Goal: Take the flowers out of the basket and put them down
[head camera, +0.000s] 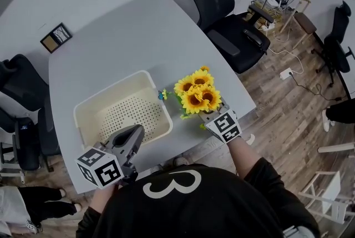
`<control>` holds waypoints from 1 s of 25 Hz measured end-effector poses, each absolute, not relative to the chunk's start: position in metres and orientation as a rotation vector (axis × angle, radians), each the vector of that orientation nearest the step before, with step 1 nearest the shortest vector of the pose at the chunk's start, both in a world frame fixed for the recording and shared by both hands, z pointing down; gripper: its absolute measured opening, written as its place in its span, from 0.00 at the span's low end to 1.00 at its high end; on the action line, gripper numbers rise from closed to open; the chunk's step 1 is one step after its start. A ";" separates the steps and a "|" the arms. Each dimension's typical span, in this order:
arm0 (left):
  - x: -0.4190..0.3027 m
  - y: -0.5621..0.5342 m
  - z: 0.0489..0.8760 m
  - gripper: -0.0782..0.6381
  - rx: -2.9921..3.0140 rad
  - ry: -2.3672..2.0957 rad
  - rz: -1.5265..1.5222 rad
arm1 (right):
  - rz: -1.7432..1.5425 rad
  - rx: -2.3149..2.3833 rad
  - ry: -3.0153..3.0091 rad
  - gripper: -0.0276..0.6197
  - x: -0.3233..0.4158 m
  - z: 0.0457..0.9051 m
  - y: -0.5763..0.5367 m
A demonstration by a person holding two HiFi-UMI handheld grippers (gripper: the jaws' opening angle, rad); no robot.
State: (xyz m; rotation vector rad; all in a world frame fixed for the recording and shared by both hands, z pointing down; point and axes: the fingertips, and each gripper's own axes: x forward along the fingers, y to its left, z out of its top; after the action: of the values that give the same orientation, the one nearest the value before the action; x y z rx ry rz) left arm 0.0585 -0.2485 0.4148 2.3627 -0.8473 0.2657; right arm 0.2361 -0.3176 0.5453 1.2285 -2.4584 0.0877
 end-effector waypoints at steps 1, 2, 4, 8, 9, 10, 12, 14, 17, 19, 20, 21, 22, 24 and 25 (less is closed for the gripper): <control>0.059 -0.248 0.415 0.12 2.362 -0.847 0.266 | 0.079 1.232 -2.459 0.29 0.236 0.546 -0.317; 0.059 -0.248 0.415 0.12 2.362 -0.847 0.266 | 0.073 1.234 -2.459 0.29 0.236 0.546 -0.317; 0.058 -0.247 0.415 0.12 2.362 -0.848 0.265 | 0.074 1.239 -2.463 0.30 0.236 0.545 -0.316; 0.057 -0.247 0.415 0.12 2.359 -0.857 0.262 | 0.101 1.258 -2.466 0.34 0.238 0.544 -0.317; 0.056 -0.247 0.416 0.12 2.359 -0.858 0.260 | 0.100 1.265 -2.463 0.35 0.239 0.544 -0.317; 0.056 -0.247 0.417 0.12 2.358 -0.860 0.259 | 0.096 1.269 -2.457 0.37 0.239 0.544 -0.316; 0.055 -0.247 0.419 0.12 2.353 -0.865 0.256 | 0.095 1.277 -2.446 0.38 0.240 0.544 -0.316; 0.053 -0.246 0.420 0.12 2.347 -0.871 0.253 | 0.100 1.286 -2.439 0.42 0.242 0.543 -0.316; 0.052 -0.244 0.422 0.12 2.340 -0.876 0.251 | 0.116 1.307 -2.443 0.47 0.245 0.541 -0.316; 0.050 -0.242 0.425 0.12 2.334 -0.879 0.253 | 0.130 1.323 -2.454 0.53 0.247 0.539 -0.316; 0.049 -0.241 0.427 0.12 2.328 -0.881 0.255 | 0.140 1.327 -2.456 0.55 0.248 0.537 -0.315; 0.048 -0.241 0.429 0.12 2.322 -0.883 0.255 | 0.154 1.326 -2.455 0.57 0.249 0.536 -0.313; 0.047 -0.241 0.431 0.12 2.317 -0.884 0.253 | 0.170 1.325 -2.457 0.59 0.250 0.535 -0.310; 0.046 -0.241 0.434 0.12 2.312 -0.883 0.244 | 0.188 1.325 -2.475 0.60 0.251 0.531 -0.304; 0.046 -0.240 0.434 0.12 2.313 -0.881 0.238 | 0.187 1.325 -2.483 0.61 0.252 0.528 -0.300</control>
State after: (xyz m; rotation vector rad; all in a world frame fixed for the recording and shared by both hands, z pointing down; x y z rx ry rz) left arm 0.0460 -0.2402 0.4340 2.3127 -0.8809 0.2382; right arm 0.2517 -0.3001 0.5281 1.3251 -2.4834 0.1872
